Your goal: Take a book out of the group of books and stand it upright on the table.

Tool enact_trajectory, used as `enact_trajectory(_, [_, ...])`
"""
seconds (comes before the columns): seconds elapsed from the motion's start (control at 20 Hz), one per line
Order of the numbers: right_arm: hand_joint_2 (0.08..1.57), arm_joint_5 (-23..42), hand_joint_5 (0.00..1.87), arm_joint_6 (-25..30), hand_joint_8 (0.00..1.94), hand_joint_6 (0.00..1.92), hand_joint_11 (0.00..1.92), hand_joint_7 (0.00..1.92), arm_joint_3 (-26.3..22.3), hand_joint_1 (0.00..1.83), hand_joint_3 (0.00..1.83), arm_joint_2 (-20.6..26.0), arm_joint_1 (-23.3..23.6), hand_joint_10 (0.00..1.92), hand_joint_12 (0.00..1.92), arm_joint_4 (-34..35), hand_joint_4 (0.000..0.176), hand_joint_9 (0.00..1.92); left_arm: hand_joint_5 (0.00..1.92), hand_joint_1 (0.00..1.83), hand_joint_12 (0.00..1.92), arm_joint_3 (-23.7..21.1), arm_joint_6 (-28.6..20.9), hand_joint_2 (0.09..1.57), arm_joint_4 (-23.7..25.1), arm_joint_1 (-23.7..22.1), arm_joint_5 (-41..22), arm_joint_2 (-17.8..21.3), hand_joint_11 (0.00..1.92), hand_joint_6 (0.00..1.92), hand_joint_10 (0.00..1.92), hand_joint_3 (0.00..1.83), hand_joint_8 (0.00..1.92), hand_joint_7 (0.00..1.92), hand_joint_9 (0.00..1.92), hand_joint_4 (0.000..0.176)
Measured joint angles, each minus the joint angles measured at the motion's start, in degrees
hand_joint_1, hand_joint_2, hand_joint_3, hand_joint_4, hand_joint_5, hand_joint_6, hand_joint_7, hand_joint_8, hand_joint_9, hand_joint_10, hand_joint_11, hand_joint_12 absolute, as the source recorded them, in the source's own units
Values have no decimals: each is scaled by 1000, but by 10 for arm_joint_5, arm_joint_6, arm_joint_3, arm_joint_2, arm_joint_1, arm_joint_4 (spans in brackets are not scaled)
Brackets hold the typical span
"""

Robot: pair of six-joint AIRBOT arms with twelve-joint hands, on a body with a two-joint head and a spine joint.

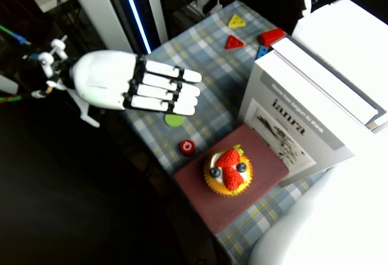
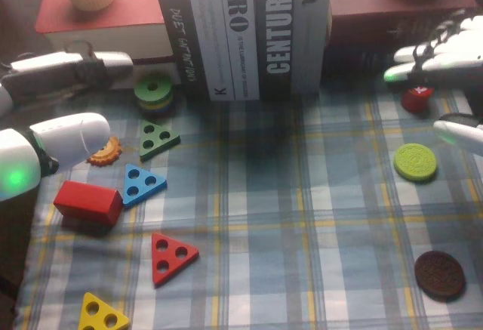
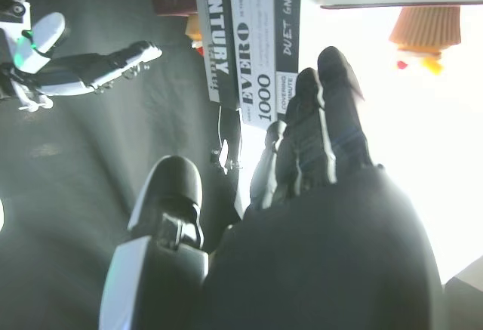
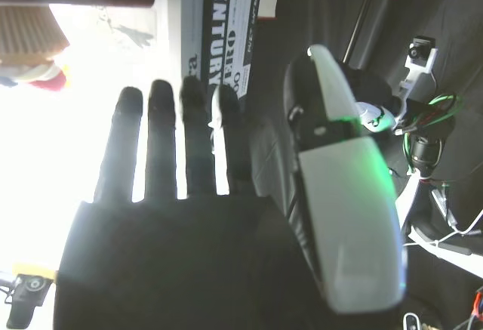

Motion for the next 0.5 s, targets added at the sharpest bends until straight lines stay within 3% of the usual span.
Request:
enact_trajectory(0.05, [1457, -1, 629, 0, 3, 2, 365, 559, 0, 384, 9, 0, 0, 8, 600, 0, 0, 557, 536, 344, 366, 0, 0, 1353, 2, 0, 0, 0, 9, 7, 7, 5, 2, 392, 343, 133])
enact_trajectory(0.15, [1456, 5, 606, 0, 1, 0, 322, 539, 0, 267, 0, 0, 7, 1, 689, 0, 24, 544, 535, 351, 361, 0, 0, 1356, -2, 0, -2, 0, 0, 3, 2, 4, 5, 401, 334, 129])
enact_trajectory(0.25, [1471, 47, 577, -13, 1, 0, 229, 517, -13, 203, 3, 5, 15, 0, 602, 7, 44, 478, 532, 306, 349, 0, -1, 1370, -8, 0, -2, -1, 14, 4, 7, 6, 6, 394, 337, 133])
enact_trajectory(0.3, [1465, 64, 564, -29, 0, 0, 229, 485, -22, 164, 1, 11, 19, 2, 618, 5, 83, 479, 519, 265, 359, 0, -1, 1379, -9, 0, -2, -1, 28, 2, 4, 7, 2, 388, 336, 142])
enact_trajectory(0.4, [1416, 134, 598, -63, 1, 4, 47, 424, -29, 195, 0, 17, 44, 0, 626, 7, 38, 348, 533, 302, 383, 0, -1, 1381, -13, 0, -3, -1, 50, 4, 6, 1, 1, 385, 352, 131])
enact_trajectory(0.45, [1407, 150, 565, -67, 3, 2, 9, 441, -28, 38, 0, 16, 51, 2, 479, 15, 50, 282, 536, 310, 387, 0, -1, 1384, -13, 0, -4, -1, 54, 5, 5, 2, 1, 386, 353, 128])
enact_trajectory(0.5, [1391, 156, 508, -72, 7, 4, 1, 362, -20, 7, 0, 11, 62, 8, 172, 24, 65, 169, 530, 291, 391, 0, -2, 1392, -13, 2, -4, -1, 55, 1, 3, 4, 1, 385, 350, 132])
